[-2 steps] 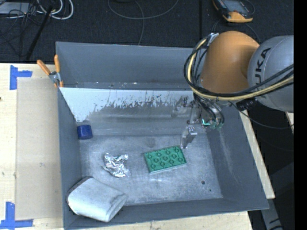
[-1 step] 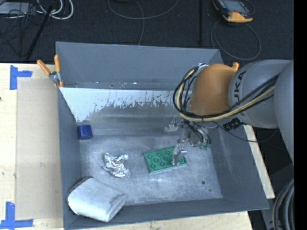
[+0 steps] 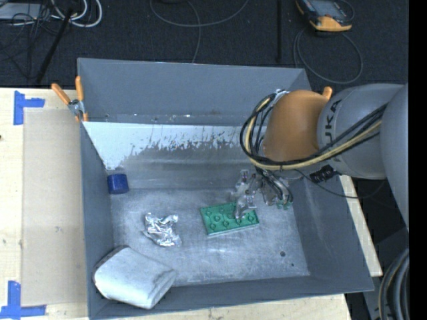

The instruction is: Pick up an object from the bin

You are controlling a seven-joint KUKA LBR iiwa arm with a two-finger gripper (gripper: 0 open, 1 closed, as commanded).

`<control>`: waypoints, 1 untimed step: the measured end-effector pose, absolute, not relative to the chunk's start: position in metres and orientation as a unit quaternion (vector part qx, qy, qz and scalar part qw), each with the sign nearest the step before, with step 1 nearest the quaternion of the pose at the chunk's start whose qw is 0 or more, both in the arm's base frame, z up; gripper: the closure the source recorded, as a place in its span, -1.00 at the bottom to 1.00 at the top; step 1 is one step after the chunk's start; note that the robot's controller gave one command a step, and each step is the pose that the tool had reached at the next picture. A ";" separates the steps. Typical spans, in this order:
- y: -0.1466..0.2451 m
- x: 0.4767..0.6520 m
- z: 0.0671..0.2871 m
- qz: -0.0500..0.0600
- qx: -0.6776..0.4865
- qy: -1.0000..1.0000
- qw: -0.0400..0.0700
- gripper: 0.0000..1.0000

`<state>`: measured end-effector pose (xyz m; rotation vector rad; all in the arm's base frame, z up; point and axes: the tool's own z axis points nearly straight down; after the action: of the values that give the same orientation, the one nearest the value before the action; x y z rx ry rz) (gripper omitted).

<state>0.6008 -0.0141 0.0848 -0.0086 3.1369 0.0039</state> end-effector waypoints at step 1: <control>0.017 0.603 0.085 -0.002 -0.020 1.000 0.004 1.00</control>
Offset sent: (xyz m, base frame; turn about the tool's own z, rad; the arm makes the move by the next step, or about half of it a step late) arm -0.0018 0.0318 -0.0041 -0.0328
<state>0.6026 0.0168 0.0854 -0.0640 3.1320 -0.0051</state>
